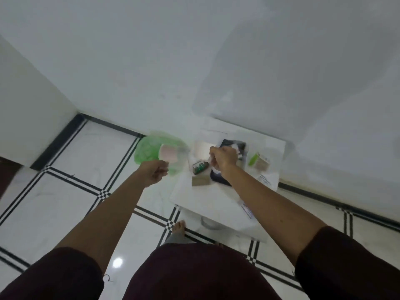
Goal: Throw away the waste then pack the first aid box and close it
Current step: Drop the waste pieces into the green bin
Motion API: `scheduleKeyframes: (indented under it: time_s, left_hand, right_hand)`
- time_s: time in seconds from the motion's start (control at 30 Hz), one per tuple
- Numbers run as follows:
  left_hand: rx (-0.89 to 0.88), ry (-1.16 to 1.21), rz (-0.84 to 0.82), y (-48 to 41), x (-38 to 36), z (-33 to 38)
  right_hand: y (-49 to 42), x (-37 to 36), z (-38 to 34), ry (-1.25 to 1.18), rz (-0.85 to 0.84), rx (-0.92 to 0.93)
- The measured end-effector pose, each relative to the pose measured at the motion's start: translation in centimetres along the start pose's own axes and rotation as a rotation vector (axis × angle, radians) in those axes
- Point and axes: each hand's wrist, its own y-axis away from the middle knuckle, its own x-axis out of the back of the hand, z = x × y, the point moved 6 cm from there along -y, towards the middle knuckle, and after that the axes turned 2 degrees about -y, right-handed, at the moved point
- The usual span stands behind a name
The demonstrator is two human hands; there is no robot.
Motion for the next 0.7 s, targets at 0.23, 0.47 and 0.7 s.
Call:
scheduleKeyframes:
  time_s: [0.23,0.47,0.7]
  left_hand:
    - [0.026,0.296,0.126,-5.4,5.5,2.1]
    - [0.103,0.296,0.325,-18.2,14.1,5.5]
    - [0.152,0.13,0.479,-35.0,20.9,6.1]
  right_hand:
    - [-3.9,-9.8,-0.8,0.096,-0.067,-0.041]
    - [-12.4,-22.2,-0.2,0.296,0.0,-0.092]
    - [-26.2,-34.3,9.9,0.558,0.025,-0.155]
